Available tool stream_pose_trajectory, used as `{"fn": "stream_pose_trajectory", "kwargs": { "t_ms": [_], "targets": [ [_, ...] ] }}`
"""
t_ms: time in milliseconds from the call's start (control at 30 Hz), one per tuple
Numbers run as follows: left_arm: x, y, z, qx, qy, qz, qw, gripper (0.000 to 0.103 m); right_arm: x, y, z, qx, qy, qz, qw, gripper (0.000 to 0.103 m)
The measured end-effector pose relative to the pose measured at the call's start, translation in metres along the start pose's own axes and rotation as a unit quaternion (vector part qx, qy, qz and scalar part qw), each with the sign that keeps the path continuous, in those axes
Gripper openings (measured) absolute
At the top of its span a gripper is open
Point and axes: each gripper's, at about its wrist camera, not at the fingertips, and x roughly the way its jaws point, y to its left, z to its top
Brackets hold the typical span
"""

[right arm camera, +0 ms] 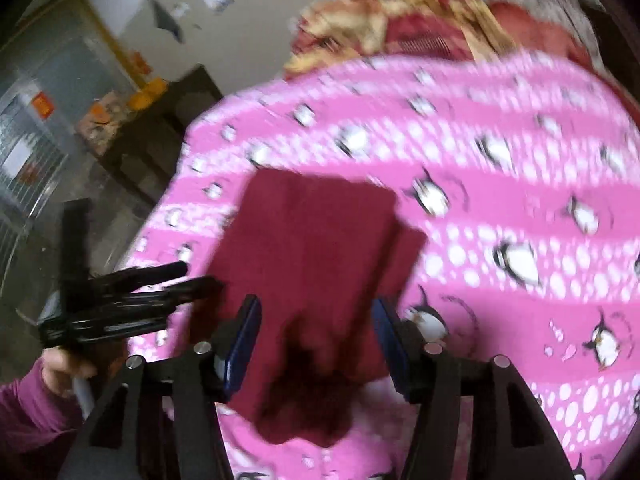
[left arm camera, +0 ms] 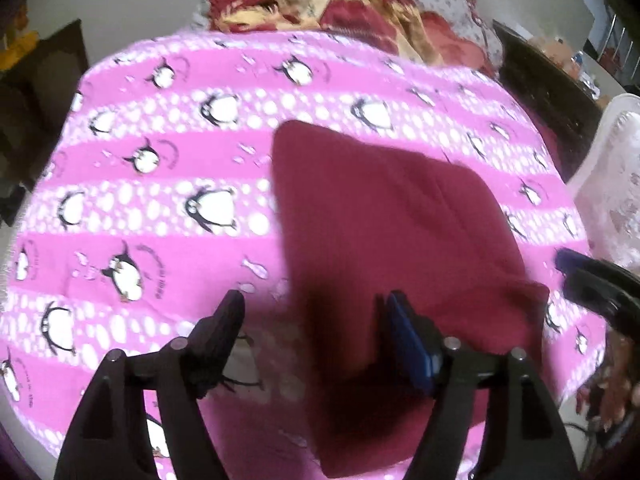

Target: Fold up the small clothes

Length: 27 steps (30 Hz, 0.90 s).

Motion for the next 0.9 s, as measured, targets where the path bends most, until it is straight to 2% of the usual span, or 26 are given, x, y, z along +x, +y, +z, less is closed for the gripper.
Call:
{"fn": "stream_pose_trajectory", "kwargs": {
  "t_ms": [100, 167, 233, 267, 333, 500, 567, 667, 700, 900],
  "targets": [
    [-0.001, -0.001, -0.001, 0.009, -0.004, 0.024, 0.9997, 0.072, 0.013, 0.024, -0.009, -0.035, 0.019, 0.008, 0.999, 0.053],
    [-0.003, -0.005, -0.004, 0.024, -0.013, 0.044, 0.9987, 0.072, 0.028, 0.031, -0.021, -0.061, 0.04, -0.013, 0.997, 0.049],
    [-0.008, -0.007, -0.007, 0.027, -0.023, 0.046, 0.9983, 0.072, 0.043, 0.028, -0.034, -0.066, 0.064, -0.041, 0.995, 0.038],
    [-0.011, -0.005, -0.009, 0.025, -0.027, 0.043, 0.9984, 0.073, 0.052, 0.023, -0.039, -0.065, 0.073, -0.057, 0.994, 0.036],
    [-0.014, -0.005, -0.011, 0.02, -0.034, 0.04, 0.9984, 0.073, 0.061, 0.015, -0.051, -0.057, 0.082, -0.066, 0.993, 0.035],
    [-0.018, -0.009, -0.011, 0.013, -0.039, 0.038, 0.9984, 0.074, 0.047, 0.02, -0.051, -0.06, 0.06, -0.066, 0.994, 0.036],
    [-0.021, -0.01, -0.011, 0.009, -0.043, 0.037, 0.9984, 0.074, 0.034, 0.024, -0.05, -0.055, 0.051, -0.07, 0.995, 0.039],
    [-0.026, -0.011, -0.012, 0.004, -0.051, 0.041, 0.9979, 0.076, 0.019, 0.03, -0.041, -0.047, 0.028, -0.091, 0.994, 0.065],
    [-0.027, -0.011, -0.012, 0.002, -0.052, 0.041, 0.9978, 0.08, 0.014, 0.032, -0.039, -0.045, 0.015, -0.103, 0.994, 0.075],
    [-0.035, -0.012, -0.014, 0.0, -0.062, 0.049, 0.9969, 0.081, 0.007, 0.039, -0.024, -0.033, -0.01, -0.147, 0.989, 0.082]
  ]
}}
